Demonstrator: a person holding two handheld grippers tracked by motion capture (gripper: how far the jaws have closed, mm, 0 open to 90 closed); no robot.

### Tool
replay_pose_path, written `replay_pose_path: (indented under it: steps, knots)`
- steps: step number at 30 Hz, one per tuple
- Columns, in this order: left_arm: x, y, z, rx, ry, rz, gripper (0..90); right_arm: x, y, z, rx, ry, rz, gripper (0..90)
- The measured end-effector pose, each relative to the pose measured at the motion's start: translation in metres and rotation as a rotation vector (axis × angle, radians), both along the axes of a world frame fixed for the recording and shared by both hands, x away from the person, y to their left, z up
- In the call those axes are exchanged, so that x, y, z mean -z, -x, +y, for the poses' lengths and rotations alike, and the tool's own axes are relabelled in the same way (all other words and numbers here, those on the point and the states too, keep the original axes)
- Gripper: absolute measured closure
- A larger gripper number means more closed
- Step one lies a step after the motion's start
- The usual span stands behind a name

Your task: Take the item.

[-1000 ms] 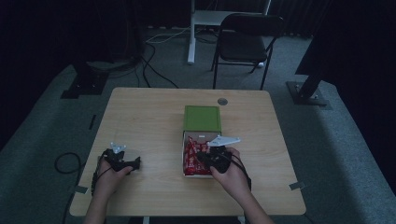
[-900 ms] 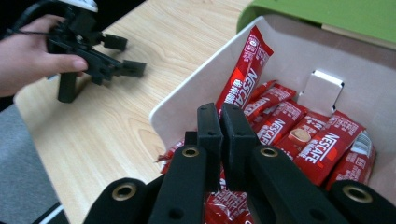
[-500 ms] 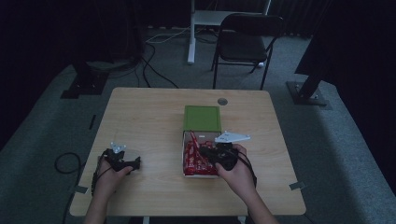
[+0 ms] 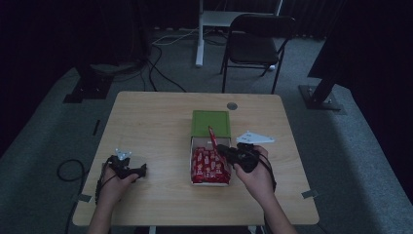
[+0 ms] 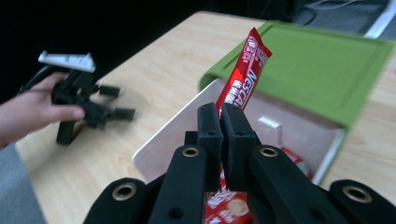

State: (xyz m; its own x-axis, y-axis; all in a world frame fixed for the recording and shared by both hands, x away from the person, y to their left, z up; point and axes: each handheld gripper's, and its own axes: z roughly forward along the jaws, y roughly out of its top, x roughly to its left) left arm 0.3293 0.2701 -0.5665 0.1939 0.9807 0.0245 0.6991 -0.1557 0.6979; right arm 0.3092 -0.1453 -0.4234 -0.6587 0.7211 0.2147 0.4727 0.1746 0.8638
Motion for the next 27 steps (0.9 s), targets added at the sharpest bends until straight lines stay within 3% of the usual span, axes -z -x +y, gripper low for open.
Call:
replay_pose_path:
  steps: [13, 27]
  knots:
    - [0.000, 0.000, 0.000, 0.000, 0.000, 0.000, 2.7, -0.005, -0.008, -0.041, 0.109, -0.009, -0.017, 87.3]
    - [0.000, 0.000, 0.000, 0.000, 0.000, -0.001, 2.7, 0.006, -0.015, -0.085, 0.237, 0.009, -0.025, 87.2]
